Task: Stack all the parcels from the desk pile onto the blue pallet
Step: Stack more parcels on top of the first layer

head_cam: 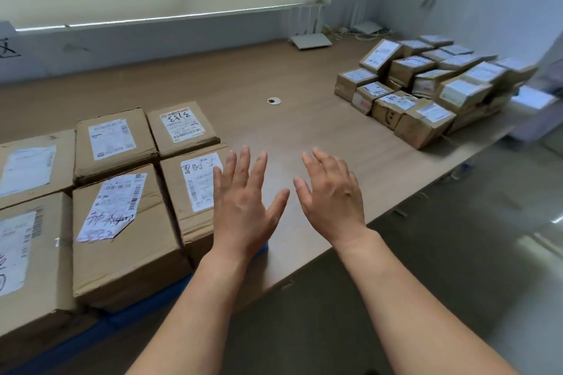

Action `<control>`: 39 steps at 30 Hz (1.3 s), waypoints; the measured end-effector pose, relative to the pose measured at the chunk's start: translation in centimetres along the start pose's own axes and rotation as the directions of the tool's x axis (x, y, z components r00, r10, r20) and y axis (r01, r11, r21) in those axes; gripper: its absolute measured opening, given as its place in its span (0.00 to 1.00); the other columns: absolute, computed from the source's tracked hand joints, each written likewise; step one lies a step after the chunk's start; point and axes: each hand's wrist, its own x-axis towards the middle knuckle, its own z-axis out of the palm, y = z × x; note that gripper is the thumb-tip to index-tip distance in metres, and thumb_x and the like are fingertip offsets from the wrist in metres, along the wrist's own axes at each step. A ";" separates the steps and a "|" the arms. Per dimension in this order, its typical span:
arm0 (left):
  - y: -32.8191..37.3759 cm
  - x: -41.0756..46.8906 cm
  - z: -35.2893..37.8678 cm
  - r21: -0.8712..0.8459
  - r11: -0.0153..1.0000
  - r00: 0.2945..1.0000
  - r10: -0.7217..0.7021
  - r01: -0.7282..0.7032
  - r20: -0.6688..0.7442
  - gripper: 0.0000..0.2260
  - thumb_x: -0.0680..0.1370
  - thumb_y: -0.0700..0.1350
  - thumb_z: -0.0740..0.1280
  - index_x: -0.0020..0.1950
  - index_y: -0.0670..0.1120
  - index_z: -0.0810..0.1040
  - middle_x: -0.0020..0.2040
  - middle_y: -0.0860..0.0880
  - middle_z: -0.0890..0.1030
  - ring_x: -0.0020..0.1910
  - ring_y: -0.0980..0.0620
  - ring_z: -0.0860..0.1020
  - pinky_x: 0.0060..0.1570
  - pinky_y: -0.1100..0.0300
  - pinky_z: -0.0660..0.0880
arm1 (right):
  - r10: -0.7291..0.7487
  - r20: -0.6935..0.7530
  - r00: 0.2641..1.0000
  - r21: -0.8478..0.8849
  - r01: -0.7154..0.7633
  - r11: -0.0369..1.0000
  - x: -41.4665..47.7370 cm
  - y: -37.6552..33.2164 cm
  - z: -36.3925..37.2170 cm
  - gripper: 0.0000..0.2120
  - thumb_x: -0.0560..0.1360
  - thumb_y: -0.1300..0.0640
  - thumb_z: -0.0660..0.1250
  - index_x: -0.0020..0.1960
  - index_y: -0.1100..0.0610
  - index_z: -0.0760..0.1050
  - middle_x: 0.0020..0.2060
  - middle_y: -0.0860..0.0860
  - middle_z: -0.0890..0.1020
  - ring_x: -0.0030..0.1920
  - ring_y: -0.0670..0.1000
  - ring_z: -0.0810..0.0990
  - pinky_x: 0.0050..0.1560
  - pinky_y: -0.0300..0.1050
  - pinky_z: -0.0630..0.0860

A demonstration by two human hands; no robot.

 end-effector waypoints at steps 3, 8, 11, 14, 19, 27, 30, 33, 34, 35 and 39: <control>2.2 0.8 1.7 0.026 1.000 1.000 -0.002 0.002 0.019 0.37 0.71 0.67 0.45 0.76 0.51 0.56 0.78 0.47 0.52 0.76 0.51 0.43 0.72 0.54 0.37 | 0.026 -0.042 0.999 0.009 -0.025 1.000 0.2 3.0 -0.7 0.19 0.71 0.55 0.70 0.60 0.62 0.76 0.56 0.61 0.80 0.53 0.62 0.80 0.48 0.55 0.77; 7.4 1.8 5.5 0.065 0.997 0.996 0.042 -0.047 0.075 0.37 0.71 0.67 0.43 0.77 0.52 0.53 0.78 0.48 0.49 0.73 0.55 0.38 0.72 0.55 0.35 | 0.086 -0.063 0.994 0.001 -0.086 0.996 -0.3 9.6 -2.1 0.20 0.70 0.56 0.73 0.60 0.62 0.77 0.55 0.61 0.80 0.53 0.61 0.80 0.48 0.55 0.77; 11.1 2.8 8.4 0.082 0.992 0.991 0.088 -0.096 0.104 0.37 0.71 0.67 0.43 0.77 0.51 0.54 0.78 0.48 0.50 0.74 0.54 0.40 0.72 0.55 0.35 | 0.137 -0.067 0.988 0.003 -0.137 0.991 -0.5 14.1 -3.3 0.21 0.70 0.55 0.72 0.61 0.61 0.76 0.57 0.61 0.79 0.55 0.61 0.79 0.50 0.56 0.76; 15.2 3.7 11.7 0.066 0.987 0.982 0.134 -0.144 0.132 0.37 0.71 0.67 0.44 0.76 0.50 0.57 0.77 0.46 0.52 0.76 0.50 0.44 0.72 0.54 0.36 | 0.189 -0.100 0.977 -0.002 -0.190 0.982 -1.0 19.1 -4.6 0.20 0.70 0.54 0.69 0.60 0.61 0.76 0.56 0.61 0.80 0.54 0.62 0.79 0.51 0.57 0.76; 21.7 4.5 17.2 0.057 0.980 0.963 0.175 -0.190 0.204 0.39 0.69 0.68 0.40 0.77 0.52 0.51 0.78 0.48 0.46 0.72 0.56 0.35 0.70 0.55 0.31 | 0.283 -0.135 0.950 -0.035 -0.290 0.956 -2.4 27.2 -6.9 0.21 0.70 0.51 0.64 0.59 0.60 0.78 0.55 0.60 0.81 0.52 0.61 0.80 0.51 0.56 0.77; 27.3 6.1 22.0 0.099 0.974 0.945 0.169 -0.203 0.279 0.35 0.67 0.69 0.33 0.71 0.56 0.33 0.71 0.54 0.33 0.71 0.55 0.29 0.71 0.55 0.30 | 0.334 -0.111 0.936 -0.043 -0.341 0.939 -2.4 34.7 -7.9 0.23 0.72 0.48 0.59 0.61 0.60 0.77 0.56 0.60 0.80 0.54 0.60 0.80 0.53 0.57 0.76; 27.8 7.6 23.7 0.111 0.974 0.946 0.159 -0.197 0.282 0.34 0.68 0.69 0.33 0.70 0.56 0.31 0.72 0.54 0.33 0.71 0.55 0.29 0.71 0.55 0.29 | 0.350 -0.097 0.932 -0.028 -0.355 0.935 -1.1 36.7 -6.9 0.23 0.72 0.48 0.61 0.61 0.59 0.77 0.56 0.59 0.81 0.54 0.60 0.80 0.52 0.56 0.76; 27.9 9.3 25.4 0.119 0.977 0.946 0.136 -0.177 0.295 0.34 0.67 0.69 0.33 0.69 0.57 0.30 0.71 0.55 0.32 0.69 0.55 0.27 0.69 0.56 0.28 | 0.358 -0.040 0.933 -0.006 -0.358 0.934 0.7 38.4 -5.3 0.23 0.72 0.47 0.59 0.62 0.59 0.76 0.57 0.59 0.80 0.55 0.60 0.80 0.53 0.57 0.76; 27.9 10.0 26.1 0.131 0.977 0.947 0.124 -0.169 0.296 0.34 0.67 0.69 0.32 0.69 0.57 0.30 0.71 0.55 0.31 0.69 0.55 0.27 0.69 0.56 0.28 | 0.354 -0.018 0.935 -0.003 -0.354 0.935 1.4 39.0 -4.7 0.23 0.72 0.48 0.61 0.62 0.59 0.76 0.57 0.59 0.80 0.56 0.60 0.80 0.54 0.57 0.76; 27.8 10.9 26.8 0.143 0.977 0.950 0.109 -0.156 0.294 0.34 0.67 0.69 0.32 0.69 0.57 0.29 0.71 0.55 0.31 0.69 0.54 0.27 0.69 0.56 0.28 | 0.346 0.004 0.938 -0.006 -0.346 0.938 2.2 39.6 -4.1 0.23 0.72 0.48 0.61 0.63 0.59 0.75 0.58 0.59 0.79 0.56 0.60 0.79 0.55 0.57 0.75; 28.2 15.2 30.4 0.144 0.987 0.958 0.023 -0.066 0.284 0.32 0.70 0.69 0.36 0.69 0.58 0.28 0.71 0.54 0.31 0.71 0.54 0.30 0.70 0.55 0.30 | 0.316 0.086 0.945 -0.007 -0.317 0.948 6.2 43.0 -2.2 0.23 0.76 0.49 0.62 0.69 0.57 0.70 0.65 0.58 0.75 0.64 0.59 0.74 0.63 0.56 0.69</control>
